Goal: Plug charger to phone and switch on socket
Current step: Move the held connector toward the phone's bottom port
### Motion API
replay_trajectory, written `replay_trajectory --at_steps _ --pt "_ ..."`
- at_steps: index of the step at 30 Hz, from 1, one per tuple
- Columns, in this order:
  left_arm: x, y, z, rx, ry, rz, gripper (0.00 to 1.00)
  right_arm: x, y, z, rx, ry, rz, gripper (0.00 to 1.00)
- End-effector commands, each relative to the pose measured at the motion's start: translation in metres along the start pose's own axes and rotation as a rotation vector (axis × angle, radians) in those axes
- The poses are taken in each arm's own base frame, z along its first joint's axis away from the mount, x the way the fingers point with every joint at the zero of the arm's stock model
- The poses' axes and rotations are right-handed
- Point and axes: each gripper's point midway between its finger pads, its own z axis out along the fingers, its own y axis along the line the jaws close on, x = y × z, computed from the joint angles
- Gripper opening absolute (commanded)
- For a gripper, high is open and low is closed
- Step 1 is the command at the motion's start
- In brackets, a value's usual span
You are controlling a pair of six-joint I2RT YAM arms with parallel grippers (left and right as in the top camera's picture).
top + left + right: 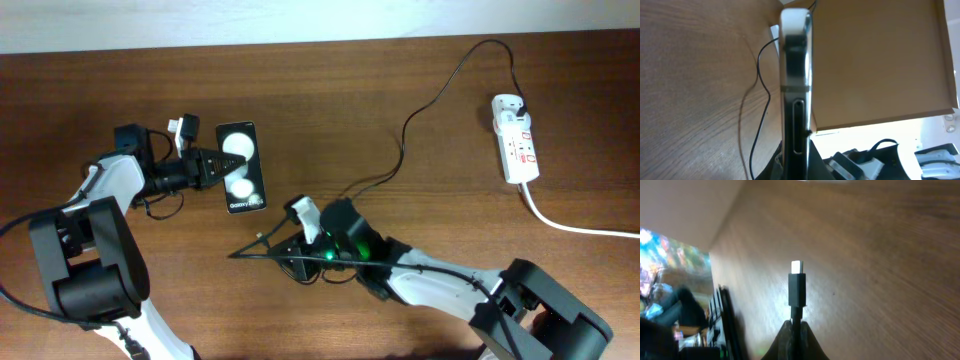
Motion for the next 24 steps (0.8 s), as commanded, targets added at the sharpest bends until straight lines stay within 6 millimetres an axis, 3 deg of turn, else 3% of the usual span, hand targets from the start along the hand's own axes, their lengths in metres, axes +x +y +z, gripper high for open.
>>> replay_trajectory --at_steps 1,10,24 --pt "-0.003 -0.010 0.000 0.071 -0.022 0.013 0.00 0.005 -0.024 -0.007 0.094 -0.064 0.113 0.04" --pt "0.000 -0.012 0.008 0.080 0.001 -0.007 0.00 -0.016 -0.010 -0.008 0.044 -0.145 0.067 0.04" --pt "-0.001 -0.011 0.008 0.079 -0.001 0.019 0.00 -0.014 -0.012 -0.007 0.050 -0.139 0.067 0.04"
